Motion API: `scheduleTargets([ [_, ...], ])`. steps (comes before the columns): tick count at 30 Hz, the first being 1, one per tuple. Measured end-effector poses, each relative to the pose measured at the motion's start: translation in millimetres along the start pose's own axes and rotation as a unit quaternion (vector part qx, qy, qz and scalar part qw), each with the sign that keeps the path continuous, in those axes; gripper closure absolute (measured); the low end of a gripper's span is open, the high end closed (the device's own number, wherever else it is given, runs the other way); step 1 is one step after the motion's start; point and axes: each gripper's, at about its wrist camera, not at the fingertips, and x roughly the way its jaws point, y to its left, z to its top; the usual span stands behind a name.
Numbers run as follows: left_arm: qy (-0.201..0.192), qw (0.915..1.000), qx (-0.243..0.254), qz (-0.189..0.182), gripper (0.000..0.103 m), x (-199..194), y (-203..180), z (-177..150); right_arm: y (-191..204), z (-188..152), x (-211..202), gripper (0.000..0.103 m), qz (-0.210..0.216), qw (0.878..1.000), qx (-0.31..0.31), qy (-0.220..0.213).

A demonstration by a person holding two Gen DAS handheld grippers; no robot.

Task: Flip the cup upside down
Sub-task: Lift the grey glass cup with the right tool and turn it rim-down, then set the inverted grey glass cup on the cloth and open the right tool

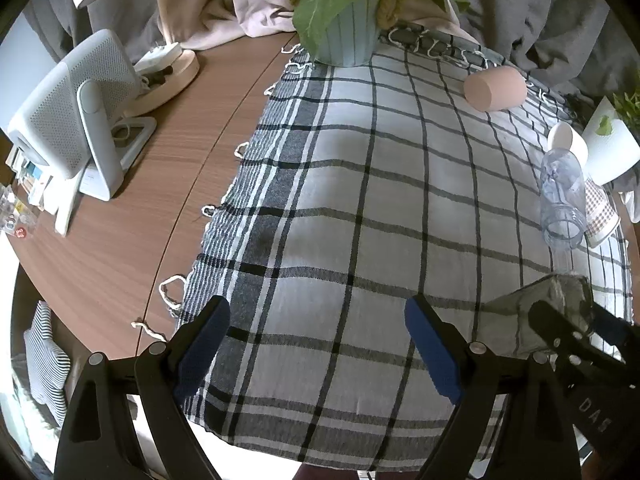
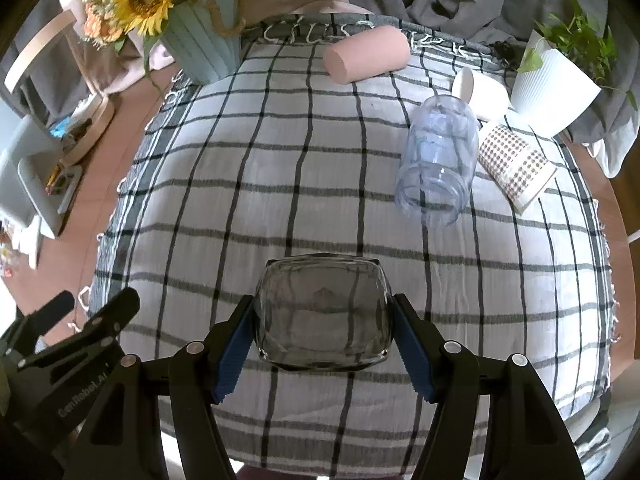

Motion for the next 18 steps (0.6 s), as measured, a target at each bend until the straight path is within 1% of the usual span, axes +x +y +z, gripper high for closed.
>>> scheduleTargets([
  [3, -0.002, 1.0, 0.0, 0.002, 0.013, -3, 1, -2, 0, -6, 0, 0.037, 0.002, 1.0, 0.003, 0.006],
  [8, -0.004, 1.0, 0.002, 0.003, 0.013, -7, 2, -4, -1, -11, -1, 0.037, 0.001, 1.0, 0.004, 0.001],
  [12, -0.013, 0.9999, 0.002, 0.009, 0.012, -15, 3, -5, -5, -12, -3, 0.036, 0.009, 1.0, 0.015, 0.0],
  [13, -0.015, 0.9998, 0.002, 0.009, 0.012, -17, 2, -5, -7, -13, -4, 0.034, 0.015, 1.0, 0.02, 0.0],
  [14, -0.019, 0.9998, 0.003, 0.011, 0.012, -20, 2, -5, -7, -13, -5, 0.03, 0.017, 1.0, 0.023, 0.0],
  [16, -0.025, 0.9996, 0.006, 0.014, 0.011, -26, 0, -5, -9, -14, -10, 0.028, 0.016, 0.999, 0.028, -0.008],
  [18, -0.031, 0.9994, 0.008, 0.012, 0.011, -31, -2, -6, -11, -15, -17, 0.027, 0.018, 0.999, 0.031, -0.016],
])
